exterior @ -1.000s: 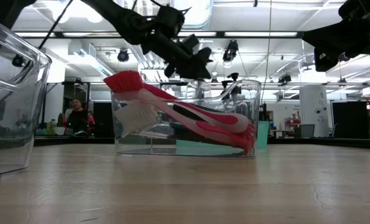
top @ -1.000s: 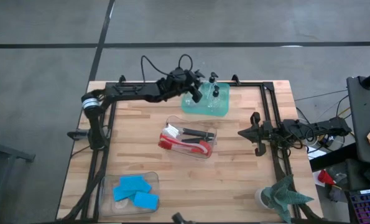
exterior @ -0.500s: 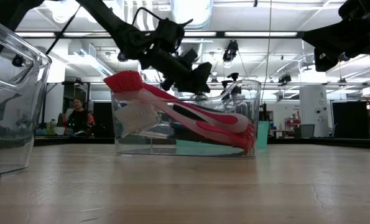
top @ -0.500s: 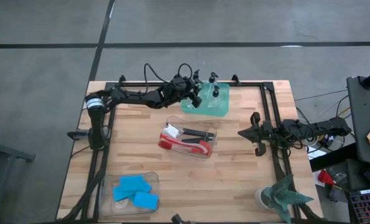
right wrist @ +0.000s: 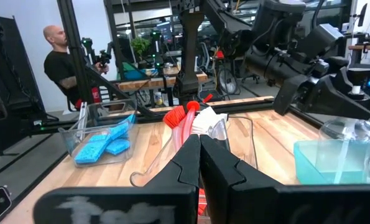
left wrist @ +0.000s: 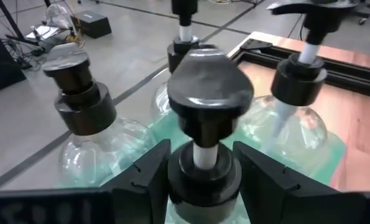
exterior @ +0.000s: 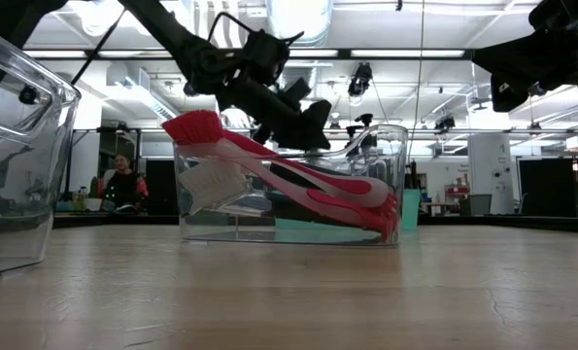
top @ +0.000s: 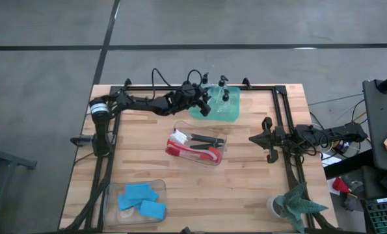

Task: Pick & Place Kitchen Sink Supplies
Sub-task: Put the transparent soap dispenser into the green bin, then return to Home Position

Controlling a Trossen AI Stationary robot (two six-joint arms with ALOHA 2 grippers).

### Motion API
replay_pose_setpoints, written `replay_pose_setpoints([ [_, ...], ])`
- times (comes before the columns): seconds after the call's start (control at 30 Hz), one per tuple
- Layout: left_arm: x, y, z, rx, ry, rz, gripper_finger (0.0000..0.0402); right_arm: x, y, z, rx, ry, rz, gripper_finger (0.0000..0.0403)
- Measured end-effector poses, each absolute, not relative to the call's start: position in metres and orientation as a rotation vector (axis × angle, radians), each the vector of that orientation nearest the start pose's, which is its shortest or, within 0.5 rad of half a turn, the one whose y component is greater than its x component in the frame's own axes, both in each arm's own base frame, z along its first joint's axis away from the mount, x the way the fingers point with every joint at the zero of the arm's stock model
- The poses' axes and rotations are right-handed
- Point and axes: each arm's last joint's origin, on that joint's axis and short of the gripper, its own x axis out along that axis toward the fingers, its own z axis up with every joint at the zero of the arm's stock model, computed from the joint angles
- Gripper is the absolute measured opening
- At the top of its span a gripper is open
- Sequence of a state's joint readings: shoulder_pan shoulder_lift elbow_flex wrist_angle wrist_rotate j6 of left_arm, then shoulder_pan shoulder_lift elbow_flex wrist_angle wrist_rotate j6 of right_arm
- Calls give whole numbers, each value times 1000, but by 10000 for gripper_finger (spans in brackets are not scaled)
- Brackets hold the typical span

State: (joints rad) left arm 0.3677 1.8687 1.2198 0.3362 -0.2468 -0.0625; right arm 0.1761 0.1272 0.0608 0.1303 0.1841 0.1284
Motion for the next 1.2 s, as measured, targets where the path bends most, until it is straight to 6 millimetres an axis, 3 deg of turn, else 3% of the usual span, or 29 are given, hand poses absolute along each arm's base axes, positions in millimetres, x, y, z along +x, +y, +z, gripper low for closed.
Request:
replay_pose_setpoints([
  [0.5, 383, 153, 229, -78, 389, 619, 228, 102, 13, 187, 140, -64, -4, 8],
  [0.7, 372, 148, 240, -63, 458, 586, 227, 102, 13, 187, 140, -63, -3, 8],
  [0.9, 367, 138, 244, -52, 524, 535, 179, 102, 13, 187, 141, -63, -3, 8],
  [1.2, 373, 108, 253, 2, 513, 447, 11, 102, 13, 187, 140, -63, -3, 8],
])
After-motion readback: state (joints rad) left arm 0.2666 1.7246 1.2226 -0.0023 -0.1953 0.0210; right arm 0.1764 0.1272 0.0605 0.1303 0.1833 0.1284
